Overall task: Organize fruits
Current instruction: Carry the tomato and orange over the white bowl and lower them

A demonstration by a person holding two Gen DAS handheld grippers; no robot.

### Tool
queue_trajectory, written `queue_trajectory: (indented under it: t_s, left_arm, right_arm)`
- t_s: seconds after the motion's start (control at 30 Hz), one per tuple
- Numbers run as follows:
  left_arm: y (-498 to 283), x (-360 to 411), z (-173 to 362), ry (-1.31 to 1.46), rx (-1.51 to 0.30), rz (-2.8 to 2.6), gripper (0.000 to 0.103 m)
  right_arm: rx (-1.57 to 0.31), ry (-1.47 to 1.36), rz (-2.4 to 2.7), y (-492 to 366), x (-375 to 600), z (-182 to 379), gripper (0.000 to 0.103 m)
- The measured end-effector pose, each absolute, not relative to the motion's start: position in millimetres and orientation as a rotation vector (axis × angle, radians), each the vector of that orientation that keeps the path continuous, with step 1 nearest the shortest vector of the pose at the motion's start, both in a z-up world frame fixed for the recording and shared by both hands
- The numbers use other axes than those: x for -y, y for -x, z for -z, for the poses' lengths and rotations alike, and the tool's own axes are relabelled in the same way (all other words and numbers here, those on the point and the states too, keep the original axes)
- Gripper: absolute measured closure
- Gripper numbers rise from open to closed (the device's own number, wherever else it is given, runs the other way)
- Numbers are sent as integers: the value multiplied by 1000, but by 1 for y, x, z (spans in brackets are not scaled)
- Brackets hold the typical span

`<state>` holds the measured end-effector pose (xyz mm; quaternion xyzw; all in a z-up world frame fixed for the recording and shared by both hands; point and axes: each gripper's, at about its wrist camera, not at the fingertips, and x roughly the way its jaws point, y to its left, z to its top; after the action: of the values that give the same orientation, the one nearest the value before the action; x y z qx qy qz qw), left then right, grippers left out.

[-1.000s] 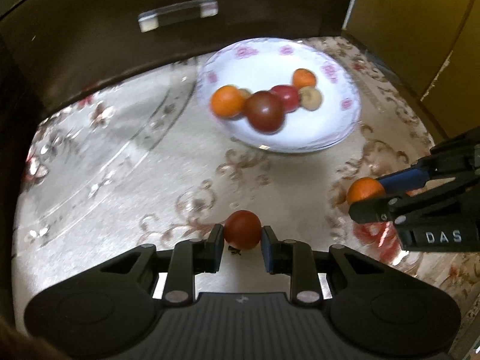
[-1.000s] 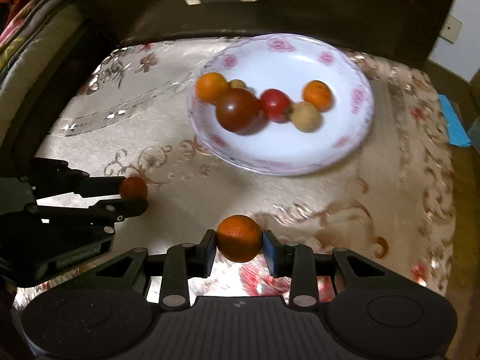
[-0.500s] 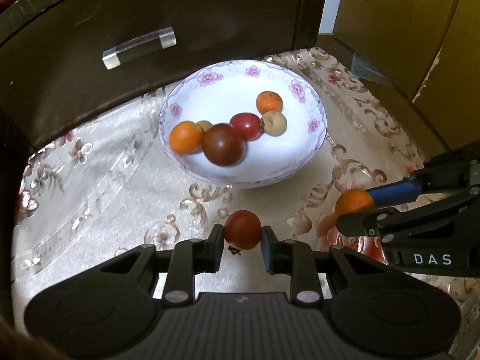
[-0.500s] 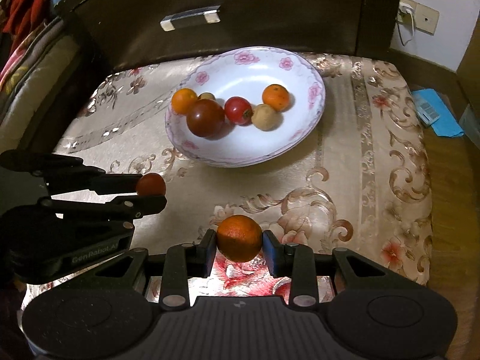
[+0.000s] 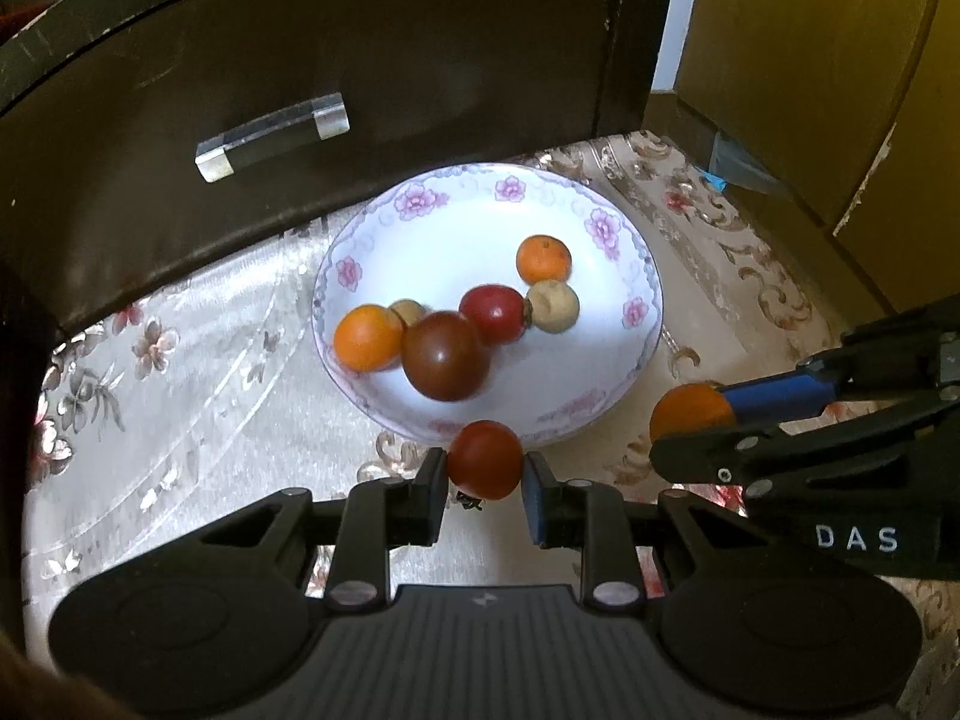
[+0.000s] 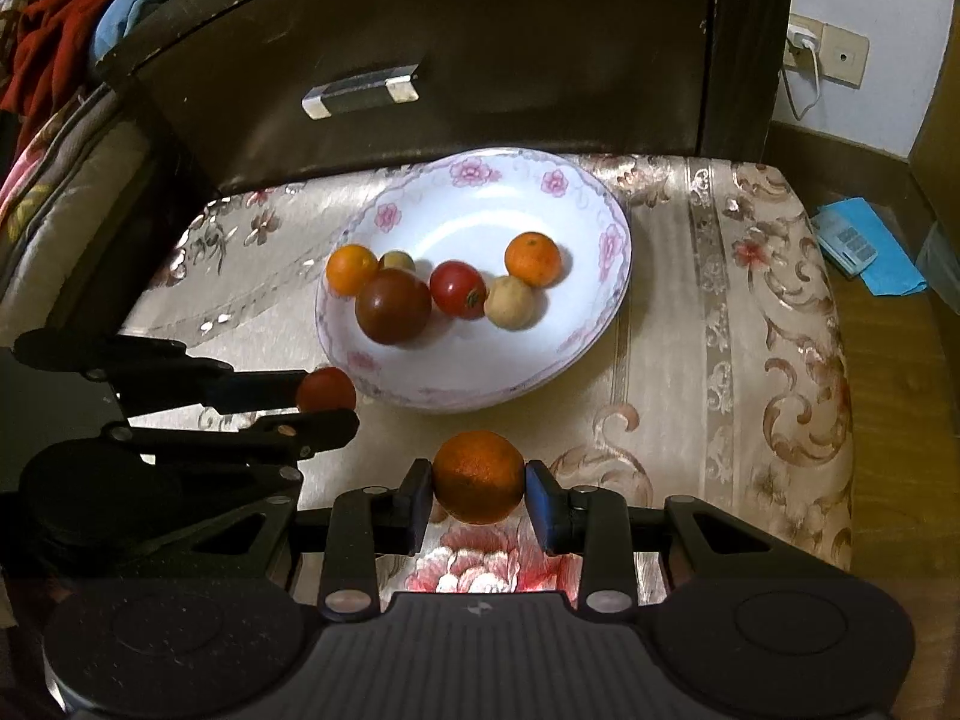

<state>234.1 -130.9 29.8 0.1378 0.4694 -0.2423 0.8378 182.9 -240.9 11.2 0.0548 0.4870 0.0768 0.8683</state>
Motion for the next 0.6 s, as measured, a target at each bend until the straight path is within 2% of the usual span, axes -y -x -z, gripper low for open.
queue_trajectory:
  t_s: [0.6]
  left_arm:
    - [-263,137,-28,-284,-936,467,68]
  right_arm:
    - [-989,-99,-149,-210,241,-10,75]
